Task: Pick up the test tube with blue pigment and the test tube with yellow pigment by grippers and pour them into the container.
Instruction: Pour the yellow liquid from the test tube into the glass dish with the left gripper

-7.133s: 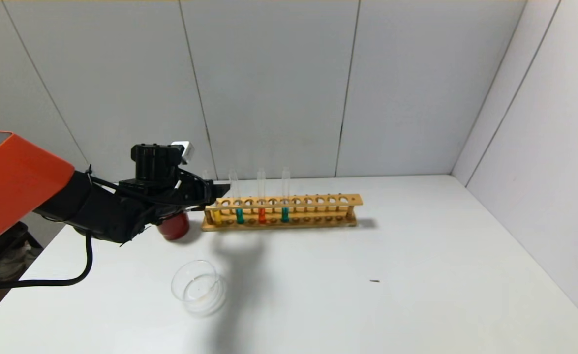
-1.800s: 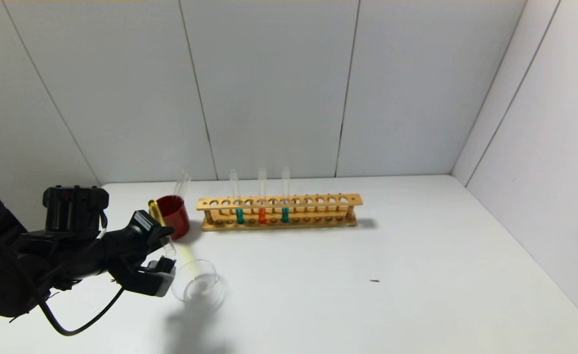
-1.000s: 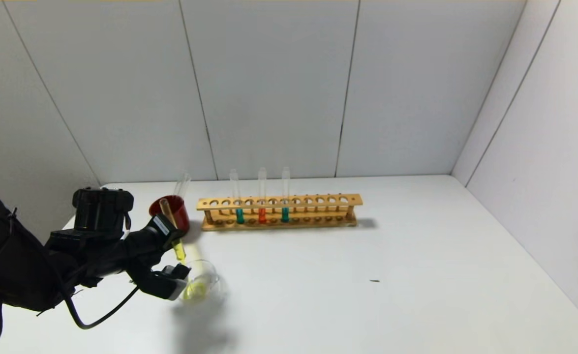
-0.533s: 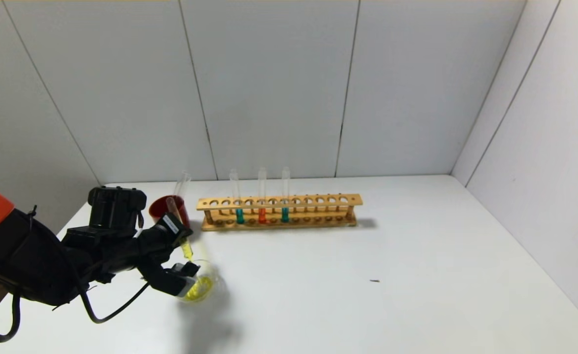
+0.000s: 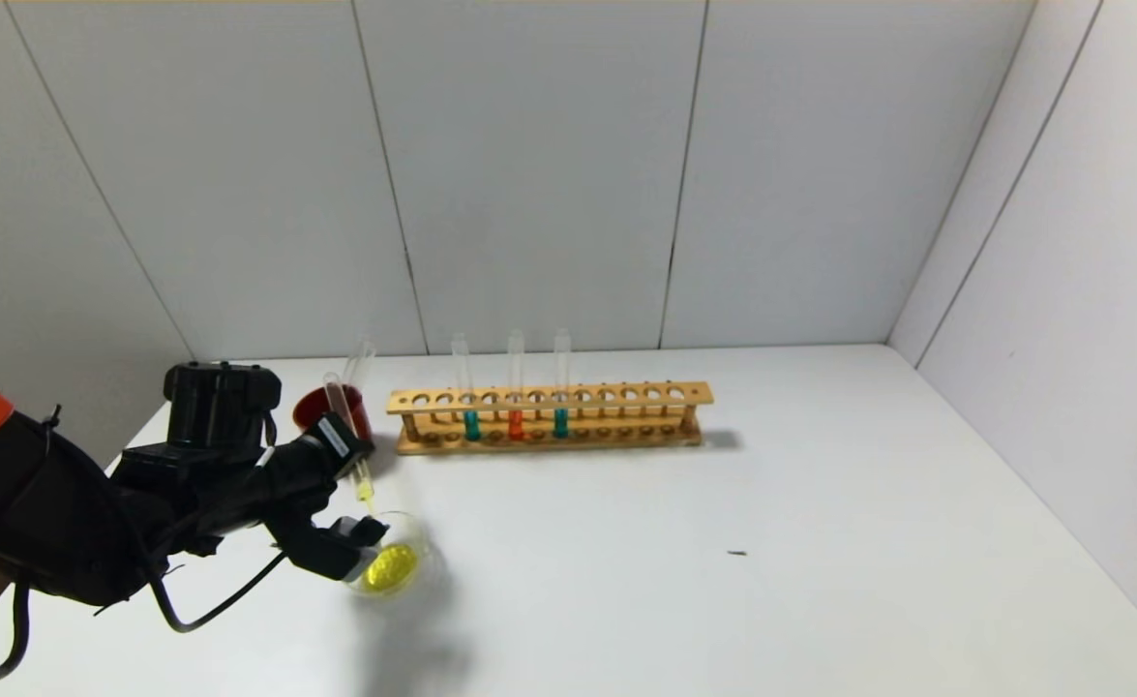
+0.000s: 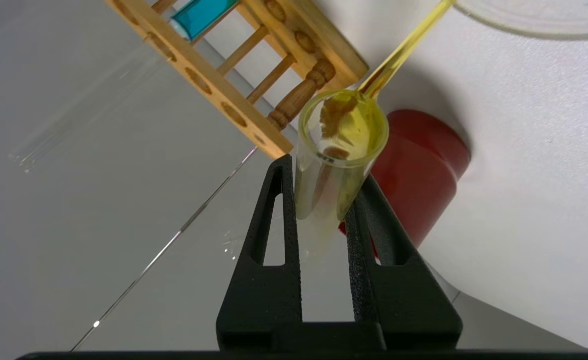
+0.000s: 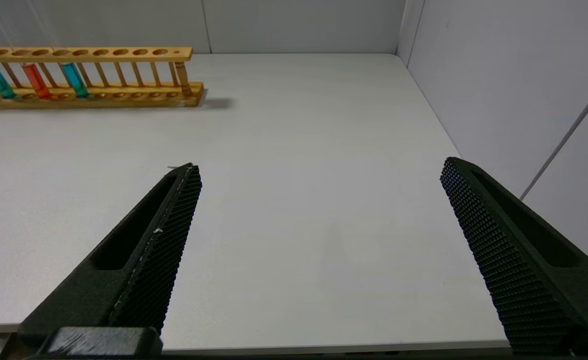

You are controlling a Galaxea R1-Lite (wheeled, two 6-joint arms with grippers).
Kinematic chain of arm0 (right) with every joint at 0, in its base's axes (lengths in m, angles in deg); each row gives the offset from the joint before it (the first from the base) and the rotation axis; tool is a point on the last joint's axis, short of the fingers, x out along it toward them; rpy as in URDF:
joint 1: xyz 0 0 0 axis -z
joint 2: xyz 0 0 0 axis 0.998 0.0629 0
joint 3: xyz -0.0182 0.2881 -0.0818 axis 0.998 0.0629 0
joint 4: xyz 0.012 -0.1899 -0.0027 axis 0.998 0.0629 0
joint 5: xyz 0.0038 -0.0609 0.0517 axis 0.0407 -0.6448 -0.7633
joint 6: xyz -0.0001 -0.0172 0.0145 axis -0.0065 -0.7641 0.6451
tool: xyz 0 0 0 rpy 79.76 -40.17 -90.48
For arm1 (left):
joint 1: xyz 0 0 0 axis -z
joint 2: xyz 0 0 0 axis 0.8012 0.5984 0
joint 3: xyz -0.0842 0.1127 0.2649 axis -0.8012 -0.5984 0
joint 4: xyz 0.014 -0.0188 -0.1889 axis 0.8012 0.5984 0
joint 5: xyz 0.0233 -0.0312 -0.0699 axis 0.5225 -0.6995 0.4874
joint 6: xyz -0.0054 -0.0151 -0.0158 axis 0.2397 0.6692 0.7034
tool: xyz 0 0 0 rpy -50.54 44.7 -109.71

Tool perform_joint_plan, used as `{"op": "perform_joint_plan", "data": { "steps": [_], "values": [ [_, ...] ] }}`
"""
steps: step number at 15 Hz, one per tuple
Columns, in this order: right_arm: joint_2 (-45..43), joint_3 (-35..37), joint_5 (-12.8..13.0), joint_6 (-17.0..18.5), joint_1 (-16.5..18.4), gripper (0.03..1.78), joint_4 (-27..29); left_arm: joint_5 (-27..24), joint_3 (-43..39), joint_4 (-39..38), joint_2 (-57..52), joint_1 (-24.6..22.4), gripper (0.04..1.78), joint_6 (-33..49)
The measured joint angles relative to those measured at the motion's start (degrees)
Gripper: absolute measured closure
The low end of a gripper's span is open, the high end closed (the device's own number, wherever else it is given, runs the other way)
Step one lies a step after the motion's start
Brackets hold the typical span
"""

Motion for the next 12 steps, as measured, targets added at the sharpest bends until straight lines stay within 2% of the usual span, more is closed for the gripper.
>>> {"op": "perform_joint_plan", "data": {
  "steps": [12],
  "values": [
    [0.00, 0.00, -0.02, 0.00, 0.00, 0.06, 0.00, 1.30, -2.49, -0.44, -2.04, 1.35, 1.51, -0.41]
  ]
}}
